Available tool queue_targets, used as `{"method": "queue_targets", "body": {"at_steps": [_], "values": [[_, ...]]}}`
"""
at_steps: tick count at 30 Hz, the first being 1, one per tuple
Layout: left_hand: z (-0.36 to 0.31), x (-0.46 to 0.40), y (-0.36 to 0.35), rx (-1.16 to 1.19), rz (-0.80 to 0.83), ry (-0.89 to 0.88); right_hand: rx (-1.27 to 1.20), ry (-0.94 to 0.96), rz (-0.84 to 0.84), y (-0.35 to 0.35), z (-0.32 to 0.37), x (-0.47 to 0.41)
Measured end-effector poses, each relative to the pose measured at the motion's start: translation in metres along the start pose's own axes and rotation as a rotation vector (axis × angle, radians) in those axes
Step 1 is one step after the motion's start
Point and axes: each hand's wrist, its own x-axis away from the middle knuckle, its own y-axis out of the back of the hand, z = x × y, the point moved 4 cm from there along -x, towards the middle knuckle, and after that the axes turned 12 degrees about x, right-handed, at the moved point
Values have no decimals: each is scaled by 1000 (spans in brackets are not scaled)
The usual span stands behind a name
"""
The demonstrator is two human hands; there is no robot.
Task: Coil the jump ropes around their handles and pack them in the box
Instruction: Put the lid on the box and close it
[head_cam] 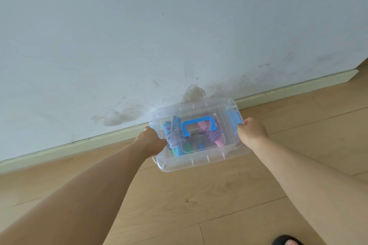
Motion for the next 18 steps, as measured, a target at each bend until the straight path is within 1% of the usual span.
{"method": "queue_targets", "body": {"at_steps": [4, 8, 13, 18], "values": [[5, -5, 2, -51, -48, -21, -3, 43, -43, -5, 5, 1], [13, -5, 3, -55, -29, -38, 18, 65, -94, -7, 10, 4], [12, -7, 6, 1, -71, -25, 41, 90, -55, -7, 18, 5], [16, -9, 7, 41, -50, 21, 45, 67, -38, -11, 18, -2]]}}
